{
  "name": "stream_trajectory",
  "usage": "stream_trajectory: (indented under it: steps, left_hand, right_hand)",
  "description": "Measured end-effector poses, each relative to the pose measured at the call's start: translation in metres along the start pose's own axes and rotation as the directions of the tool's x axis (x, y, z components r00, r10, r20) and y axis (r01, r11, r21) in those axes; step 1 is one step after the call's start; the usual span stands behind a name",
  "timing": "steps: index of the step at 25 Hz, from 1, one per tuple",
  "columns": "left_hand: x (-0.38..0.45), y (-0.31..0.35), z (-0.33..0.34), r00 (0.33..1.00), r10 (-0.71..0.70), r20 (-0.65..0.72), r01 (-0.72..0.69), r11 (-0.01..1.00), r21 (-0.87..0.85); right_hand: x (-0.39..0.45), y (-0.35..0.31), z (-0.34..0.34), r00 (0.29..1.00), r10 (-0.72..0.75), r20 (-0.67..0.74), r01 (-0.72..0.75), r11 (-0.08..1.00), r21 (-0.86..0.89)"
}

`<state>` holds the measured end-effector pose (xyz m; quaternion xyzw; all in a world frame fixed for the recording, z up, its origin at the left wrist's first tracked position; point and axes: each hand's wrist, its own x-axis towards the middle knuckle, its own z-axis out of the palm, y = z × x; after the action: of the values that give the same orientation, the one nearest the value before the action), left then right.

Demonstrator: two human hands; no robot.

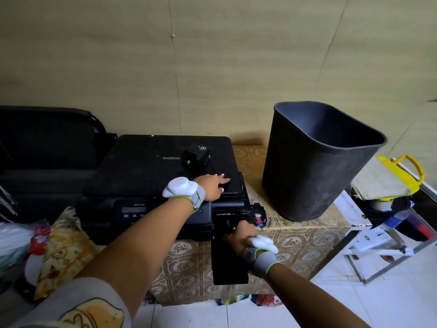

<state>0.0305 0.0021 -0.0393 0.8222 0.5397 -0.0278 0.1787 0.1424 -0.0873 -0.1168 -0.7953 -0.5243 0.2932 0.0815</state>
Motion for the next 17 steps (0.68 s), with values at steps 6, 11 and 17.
stream_trajectory:
  steps: [6,11,17]
  left_hand:
    - [0.001,-0.002,0.0,0.999,0.002,0.033,-0.003,1.0,0.007]
    - [0.004,-0.007,-0.001,0.999,0.007,0.048,-0.008,1.0,0.018]
    - [0.007,-0.009,-0.003,0.997,0.015,0.075,-0.018,0.999,0.041]
  right_hand:
    - [0.009,-0.006,-0.01,0.999,0.034,-0.018,-0.034,0.999,0.008]
    - [0.004,-0.009,-0.002,0.999,0.03,-0.021,-0.03,0.999,0.016]
    - [-0.004,0.003,-0.005,0.997,-0.07,-0.031,0.068,0.997,-0.043]
